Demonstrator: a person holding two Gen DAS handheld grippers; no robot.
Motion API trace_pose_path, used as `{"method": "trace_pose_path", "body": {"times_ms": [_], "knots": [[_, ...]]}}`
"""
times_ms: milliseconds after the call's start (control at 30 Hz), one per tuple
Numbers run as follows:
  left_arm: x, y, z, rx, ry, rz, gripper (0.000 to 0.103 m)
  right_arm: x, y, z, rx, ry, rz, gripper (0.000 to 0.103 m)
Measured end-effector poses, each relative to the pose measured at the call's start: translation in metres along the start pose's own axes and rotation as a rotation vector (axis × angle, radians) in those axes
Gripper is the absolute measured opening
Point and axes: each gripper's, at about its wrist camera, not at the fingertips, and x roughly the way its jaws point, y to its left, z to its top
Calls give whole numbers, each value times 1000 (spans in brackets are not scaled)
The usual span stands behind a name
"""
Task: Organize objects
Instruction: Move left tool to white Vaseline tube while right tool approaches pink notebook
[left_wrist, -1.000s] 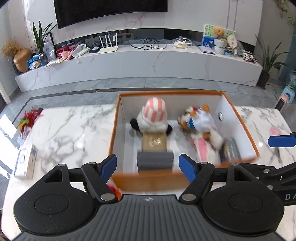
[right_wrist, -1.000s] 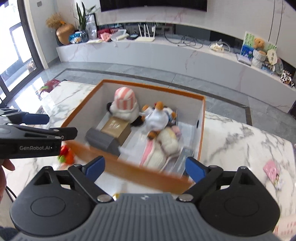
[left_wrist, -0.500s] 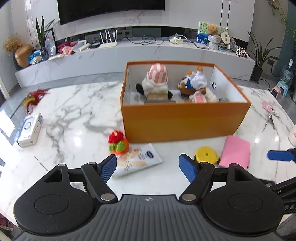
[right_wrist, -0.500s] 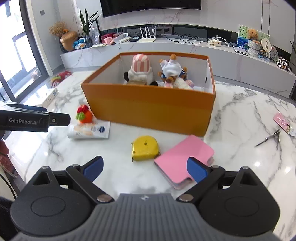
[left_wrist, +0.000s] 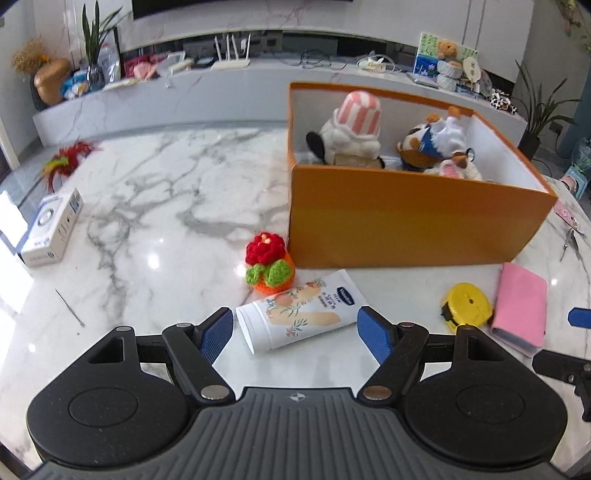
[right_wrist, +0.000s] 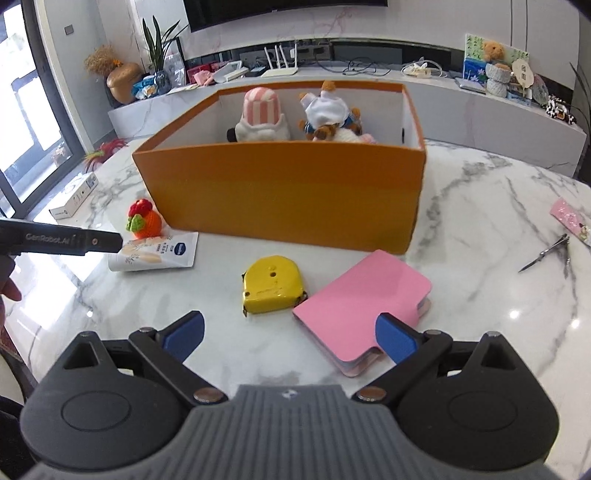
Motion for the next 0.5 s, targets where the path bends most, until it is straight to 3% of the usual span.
{"method": "trace_pose_path", "body": {"times_ms": [133, 500], "knots": [[7, -1, 1, 18, 3, -23, 88, 4, 6, 4, -10, -3, 15, 99], [33, -6, 14, 64, 27, -1, 88, 12, 9, 9, -4, 7, 27, 99]]}}
